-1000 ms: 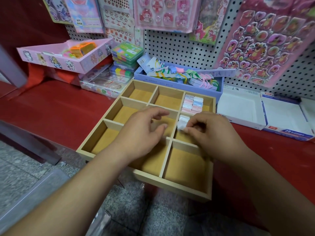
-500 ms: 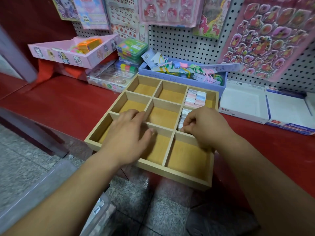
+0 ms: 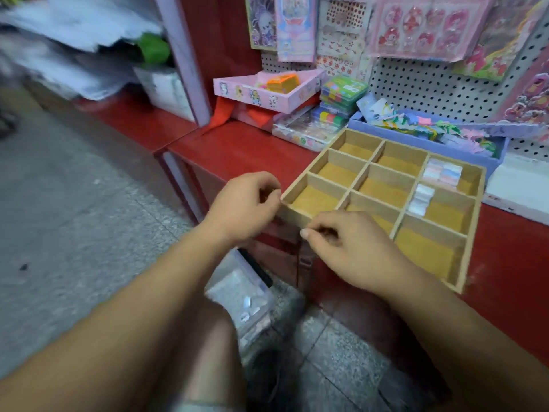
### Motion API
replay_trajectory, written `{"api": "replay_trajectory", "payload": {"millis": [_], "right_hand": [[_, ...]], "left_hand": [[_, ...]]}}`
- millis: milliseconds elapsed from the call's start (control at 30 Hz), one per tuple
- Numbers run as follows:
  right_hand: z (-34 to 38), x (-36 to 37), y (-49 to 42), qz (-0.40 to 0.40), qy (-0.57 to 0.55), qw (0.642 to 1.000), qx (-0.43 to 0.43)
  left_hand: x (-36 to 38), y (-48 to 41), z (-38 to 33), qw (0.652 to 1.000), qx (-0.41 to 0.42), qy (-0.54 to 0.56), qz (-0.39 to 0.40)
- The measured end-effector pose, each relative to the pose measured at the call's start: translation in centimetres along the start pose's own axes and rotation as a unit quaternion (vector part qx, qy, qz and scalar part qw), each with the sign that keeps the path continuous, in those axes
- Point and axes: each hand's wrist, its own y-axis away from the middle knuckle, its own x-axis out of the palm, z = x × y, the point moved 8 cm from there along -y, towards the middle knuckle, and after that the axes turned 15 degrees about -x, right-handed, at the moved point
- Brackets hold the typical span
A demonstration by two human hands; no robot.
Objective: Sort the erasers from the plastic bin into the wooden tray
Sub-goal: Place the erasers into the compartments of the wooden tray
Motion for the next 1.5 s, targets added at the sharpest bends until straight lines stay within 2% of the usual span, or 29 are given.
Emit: {"api": "replay_trajectory", "payload": {"millis": [133, 267, 367, 567, 733, 867, 1033, 1133, 1267, 1400, 1500], "right_hand": [[-0.5, 8.3, -0.3, 0.129, -0.02, 0.991, 0.039], [-3.2, 16.6, -1.9, 0.213, -0.007, 0.974, 0.073], [-5.8, 23.4, -2.9, 0.27, 0.018, 0.959, 0.079], [-9.0, 33.1, -4.9, 0.257, 0.069, 0.962, 0.064], [-9.9, 35.6, -4.8, 0.186, 0.113, 0.974, 0.059], [-10.6, 36.0, -4.6, 0.167, 0.114, 0.978, 0.046], [-11.4, 36.5, -4.5, 0.176, 0.116, 0.977, 0.038], [-11.6, 36.4, -4.4, 0.165, 0.108, 0.98, 0.035], [-11.7, 36.4, -4.2, 0.158, 0.097, 0.982, 0.032], [-11.7, 36.2, -4.2, 0.145, 0.091, 0.985, 0.027], [-11.8, 36.3, -4.1, 0.146, 0.085, 0.985, 0.032]], "left_hand": [[-2.9, 3.1, 10.9, 0.993, -0.108, 0.037, -0.017], [1.6, 7.1, 24.5, 0.959, -0.256, 0.112, 0.036], [6.2, 10.9, 31.9, 0.932, -0.336, 0.121, 0.065], [17.8, 15.9, 41.8, 0.894, -0.395, 0.074, 0.197], [25.6, 15.8, 43.7, 0.903, -0.325, 0.014, 0.281], [29.1, 13.0, 43.7, 0.934, -0.244, -0.022, 0.26], [32.0, 11.3, 42.4, 0.945, -0.213, -0.018, 0.246], [33.3, 11.3, 41.8, 0.946, -0.209, -0.035, 0.245], [34.3, 11.4, 41.7, 0.937, -0.205, -0.039, 0.28], [34.2, 11.7, 41.5, 0.925, -0.232, 0.02, 0.301], [34.1, 11.8, 41.5, 0.898, -0.287, 0.088, 0.321]]}}
